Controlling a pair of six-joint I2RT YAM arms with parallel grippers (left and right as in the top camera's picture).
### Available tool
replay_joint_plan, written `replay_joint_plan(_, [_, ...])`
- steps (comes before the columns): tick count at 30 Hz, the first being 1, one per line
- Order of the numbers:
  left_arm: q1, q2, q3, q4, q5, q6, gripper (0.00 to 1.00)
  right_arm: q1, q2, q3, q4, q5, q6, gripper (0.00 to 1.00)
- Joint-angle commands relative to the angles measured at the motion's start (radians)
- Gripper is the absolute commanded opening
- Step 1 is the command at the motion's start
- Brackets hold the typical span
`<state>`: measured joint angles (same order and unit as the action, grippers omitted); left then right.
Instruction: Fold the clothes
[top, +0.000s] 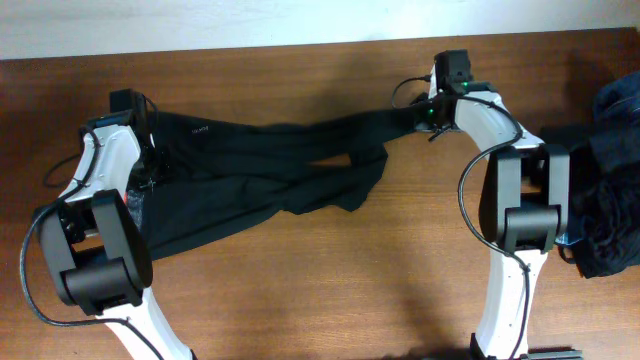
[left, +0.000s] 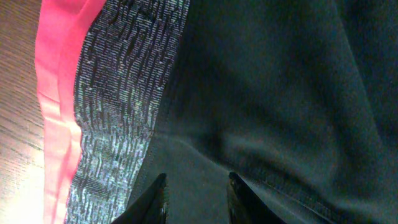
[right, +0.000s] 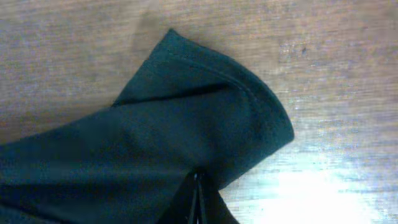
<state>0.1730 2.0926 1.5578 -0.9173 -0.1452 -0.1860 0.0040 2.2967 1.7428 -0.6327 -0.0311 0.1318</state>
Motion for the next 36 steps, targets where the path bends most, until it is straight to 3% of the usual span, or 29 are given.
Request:
replay_joint_plan(1, [-0.001, -0.011, 0.007, -0.001, 0.011, 0.008, 0.38, -0.011, -0.062, 0.064, -0.07, -0.041, 0.005, 0.05])
replay_joint_plan(8, [0.0, -0.011, 0.007, 0.0, 0.011, 0.008, 0.47, -0.011, -0.243, 0.229, -0.378, -0.042, 0.005, 0.16])
replay_joint_plan(10, [0.0, -0.011, 0.007, 0.0, 0.011, 0.008, 0.59, -0.011, -0.295, 0.23, -0.44, -0.047, 0.006, 0.36])
replay_joint_plan(12, [0.0, -0.011, 0.007, -0.001, 0.011, 0.008, 0.65, -0.011, -0.334, 0.23, -0.515, -0.074, 0.008, 0.49])
replay_joint_plan(19, [0.0, -0.011, 0.007, 0.0, 0.012, 0.008, 0.68, 0.004, -0.344, 0.196, -0.776, -0.247, 0.006, 0.51])
replay_joint_plan(25, [0.0, -0.011, 0.008, 0.021, 0.038, 0.008, 0.8, 0.09, -0.344, 0.067, -0.791, -0.291, -0.008, 0.52])
replay_joint_plan(29, [0.0, -0.012, 0.037, 0.029, 0.078, 0.008, 0.81, 0.187, -0.344, -0.026, -0.748, -0.323, -0.046, 0.52])
replay_joint_plan(34, [0.0, -0.027, 0.155, -0.074, 0.168, 0.008, 0.78, 0.28, -0.344, -0.116, -0.645, -0.292, -0.045, 0.53])
replay_joint_plan(35, [0.0, -0.031, 0.186, -0.107, 0.179, 0.008, 0.74, 0.295, -0.344, -0.137, -0.624, -0.286, -0.045, 0.53])
replay_joint_plan(36, [0.0, -0.034, 0.21, -0.137, 0.188, 0.008, 0.5, 0.308, -0.344, -0.159, -0.6, -0.286, -0.045, 0.53])
